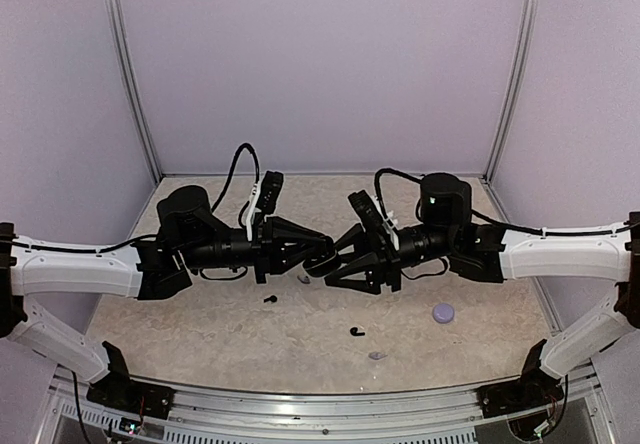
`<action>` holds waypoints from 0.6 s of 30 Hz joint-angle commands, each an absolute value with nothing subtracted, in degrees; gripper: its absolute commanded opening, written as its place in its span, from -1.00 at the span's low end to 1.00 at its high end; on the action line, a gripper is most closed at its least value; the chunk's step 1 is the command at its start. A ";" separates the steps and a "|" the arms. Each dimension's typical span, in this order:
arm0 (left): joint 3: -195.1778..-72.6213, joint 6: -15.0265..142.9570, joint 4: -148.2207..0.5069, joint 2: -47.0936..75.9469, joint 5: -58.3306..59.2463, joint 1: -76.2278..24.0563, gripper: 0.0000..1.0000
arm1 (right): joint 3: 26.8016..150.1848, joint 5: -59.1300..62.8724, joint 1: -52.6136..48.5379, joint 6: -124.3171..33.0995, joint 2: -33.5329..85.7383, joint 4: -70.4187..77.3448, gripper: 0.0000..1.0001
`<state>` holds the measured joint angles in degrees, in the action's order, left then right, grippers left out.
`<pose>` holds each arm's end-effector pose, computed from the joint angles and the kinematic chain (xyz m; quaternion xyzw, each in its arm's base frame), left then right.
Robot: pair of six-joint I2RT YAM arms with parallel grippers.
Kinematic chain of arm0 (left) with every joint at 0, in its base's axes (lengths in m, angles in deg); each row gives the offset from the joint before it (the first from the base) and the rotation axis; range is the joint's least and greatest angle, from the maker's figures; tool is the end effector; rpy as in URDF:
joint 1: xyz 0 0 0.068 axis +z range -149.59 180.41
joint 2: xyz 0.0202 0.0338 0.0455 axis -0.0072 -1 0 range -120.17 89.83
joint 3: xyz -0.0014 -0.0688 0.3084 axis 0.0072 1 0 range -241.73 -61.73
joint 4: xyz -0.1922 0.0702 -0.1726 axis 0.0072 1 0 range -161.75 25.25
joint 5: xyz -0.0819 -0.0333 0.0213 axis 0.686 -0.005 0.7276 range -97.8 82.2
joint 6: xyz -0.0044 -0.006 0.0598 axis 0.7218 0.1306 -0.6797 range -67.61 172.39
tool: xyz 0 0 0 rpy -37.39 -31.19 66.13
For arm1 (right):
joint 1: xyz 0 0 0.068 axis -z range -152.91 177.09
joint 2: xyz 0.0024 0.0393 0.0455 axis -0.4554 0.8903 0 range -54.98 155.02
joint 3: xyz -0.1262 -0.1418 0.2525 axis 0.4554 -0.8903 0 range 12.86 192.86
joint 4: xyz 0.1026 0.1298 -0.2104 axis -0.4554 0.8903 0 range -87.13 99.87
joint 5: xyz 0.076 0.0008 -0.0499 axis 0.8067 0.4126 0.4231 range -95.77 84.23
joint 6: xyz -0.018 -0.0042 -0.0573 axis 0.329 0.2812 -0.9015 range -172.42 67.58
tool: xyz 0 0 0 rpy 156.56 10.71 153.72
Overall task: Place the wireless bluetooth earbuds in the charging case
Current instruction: Pass from the left arm to the right
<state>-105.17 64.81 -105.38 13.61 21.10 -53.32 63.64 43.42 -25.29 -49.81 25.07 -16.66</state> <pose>0.1623 -0.2575 0.3289 0.4061 0.5733 -0.5232 0.4823 0.1669 0.2719 0.3291 -0.5359 0.5178 0.5529 0.3729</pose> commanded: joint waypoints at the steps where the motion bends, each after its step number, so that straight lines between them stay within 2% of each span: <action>1: -106.33 64.99 -107.76 14.49 19.97 -53.72 -1.00 | 62.65 46.11 -25.03 -46.14 26.05 -22.75 -0.03; 13: -106.51 65.14 -108.09 14.16 19.66 -53.80 -1.00 | 63.22 45.51 -25.05 -46.51 27.54 -22.12 -0.12; 18: -106.71 65.21 -108.11 13.86 19.44 -53.81 -1.00 | 63.17 45.38 -25.05 -46.96 27.56 -21.85 -0.37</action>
<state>-105.17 65.05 -106.36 13.58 20.25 -53.43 63.45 44.51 -25.25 -46.75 27.06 -21.01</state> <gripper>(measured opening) 0.134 0.348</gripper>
